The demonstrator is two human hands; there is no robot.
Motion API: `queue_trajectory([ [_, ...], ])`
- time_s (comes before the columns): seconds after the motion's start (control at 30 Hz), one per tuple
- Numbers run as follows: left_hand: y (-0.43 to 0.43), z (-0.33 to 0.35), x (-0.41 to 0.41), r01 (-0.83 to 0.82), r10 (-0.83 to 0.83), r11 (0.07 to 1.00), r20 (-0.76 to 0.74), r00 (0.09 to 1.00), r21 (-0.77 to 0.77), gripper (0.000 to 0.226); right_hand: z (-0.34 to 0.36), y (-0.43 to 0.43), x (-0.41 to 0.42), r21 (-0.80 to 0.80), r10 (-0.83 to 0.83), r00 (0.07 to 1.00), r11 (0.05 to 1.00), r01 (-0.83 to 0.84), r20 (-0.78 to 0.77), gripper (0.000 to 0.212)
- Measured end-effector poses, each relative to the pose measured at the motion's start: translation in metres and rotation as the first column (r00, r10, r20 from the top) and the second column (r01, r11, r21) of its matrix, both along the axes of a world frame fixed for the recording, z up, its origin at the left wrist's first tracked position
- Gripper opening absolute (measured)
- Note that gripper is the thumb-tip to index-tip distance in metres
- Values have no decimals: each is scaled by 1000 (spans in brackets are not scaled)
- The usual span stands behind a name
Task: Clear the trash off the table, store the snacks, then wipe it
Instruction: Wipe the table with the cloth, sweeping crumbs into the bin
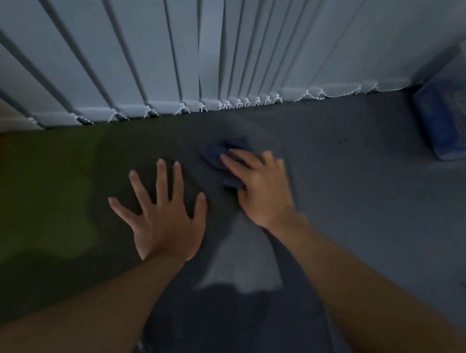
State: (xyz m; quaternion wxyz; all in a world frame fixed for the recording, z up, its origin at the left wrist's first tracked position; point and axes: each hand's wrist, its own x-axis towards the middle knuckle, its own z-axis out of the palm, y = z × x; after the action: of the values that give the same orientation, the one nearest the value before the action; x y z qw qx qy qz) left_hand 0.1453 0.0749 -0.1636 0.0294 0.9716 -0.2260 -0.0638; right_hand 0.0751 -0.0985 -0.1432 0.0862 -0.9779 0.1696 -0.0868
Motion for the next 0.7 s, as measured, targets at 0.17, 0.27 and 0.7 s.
queue_trajectory([
  [0.17,-1,3,1,8,-7,1000,-25,1000,30,72,0,-22,23,148,-594,804,796,586,10,58],
  [0.27,0,3,2,27,-26,999,-18,999,37,69,-1,5,22,139,-276,958,954,264,73,50],
  [0.7,-60,31,-2,270,-284,950,-72,956,-156,56,-1,-45,-57,26,-139,990,990,138,19,53],
])
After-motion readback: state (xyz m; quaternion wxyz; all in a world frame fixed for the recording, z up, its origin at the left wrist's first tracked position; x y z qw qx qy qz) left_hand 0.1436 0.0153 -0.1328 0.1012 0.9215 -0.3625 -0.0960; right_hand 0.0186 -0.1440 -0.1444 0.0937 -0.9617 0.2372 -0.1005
